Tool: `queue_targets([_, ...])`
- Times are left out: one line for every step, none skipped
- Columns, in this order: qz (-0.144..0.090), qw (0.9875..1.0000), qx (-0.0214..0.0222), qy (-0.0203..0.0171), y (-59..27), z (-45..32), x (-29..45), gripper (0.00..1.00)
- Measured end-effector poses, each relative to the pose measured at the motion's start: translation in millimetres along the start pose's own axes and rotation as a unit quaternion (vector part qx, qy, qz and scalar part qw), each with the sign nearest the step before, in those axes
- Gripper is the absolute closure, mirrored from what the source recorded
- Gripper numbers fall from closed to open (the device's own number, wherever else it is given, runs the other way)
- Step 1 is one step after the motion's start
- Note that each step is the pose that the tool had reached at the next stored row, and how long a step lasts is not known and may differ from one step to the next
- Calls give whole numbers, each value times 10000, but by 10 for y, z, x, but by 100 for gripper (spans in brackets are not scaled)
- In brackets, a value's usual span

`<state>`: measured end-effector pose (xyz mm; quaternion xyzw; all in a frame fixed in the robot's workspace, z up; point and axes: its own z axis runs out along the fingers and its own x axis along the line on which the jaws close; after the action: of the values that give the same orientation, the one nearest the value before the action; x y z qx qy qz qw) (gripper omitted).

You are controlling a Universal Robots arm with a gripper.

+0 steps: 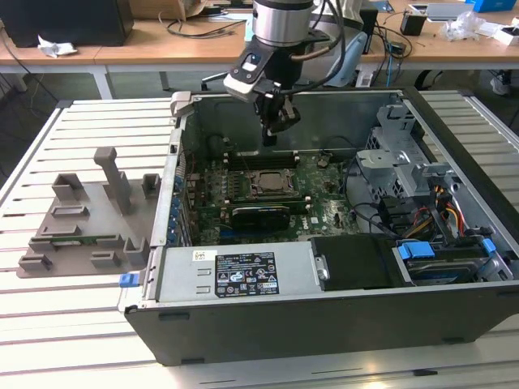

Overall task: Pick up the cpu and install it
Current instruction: 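Install the first cpu locking lever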

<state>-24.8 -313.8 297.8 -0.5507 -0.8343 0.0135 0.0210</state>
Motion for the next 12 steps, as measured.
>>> queue_targets([-90,10000,2,-4,0,0,0,89])
queue_targets([-253,9997,5,-12,0,0,0,89])
queue_targets([-409,9992,8,-19,0,0,0,89])
queue_targets([-524,9986,10,-24,0,0,0,89])
queue_targets([-605,9982,12,-28,0,0,0,89])
queue_targets([-699,9975,14,-32,0,0,0,89])
queue_targets([-785,9969,16,-36,0,0,0,89])
queue_targets([-961,9954,19,-44,0,0,0,89])
queue_targets([-1036,9946,21,-48,0,0,0,89])
queue_targets([-1113,9938,22,-51,0,0,0,89])
queue_targets([-1251,9921,25,-58,0,0,0,89])
queue_targets([-1356,9907,27,-62,0,0,0,89])
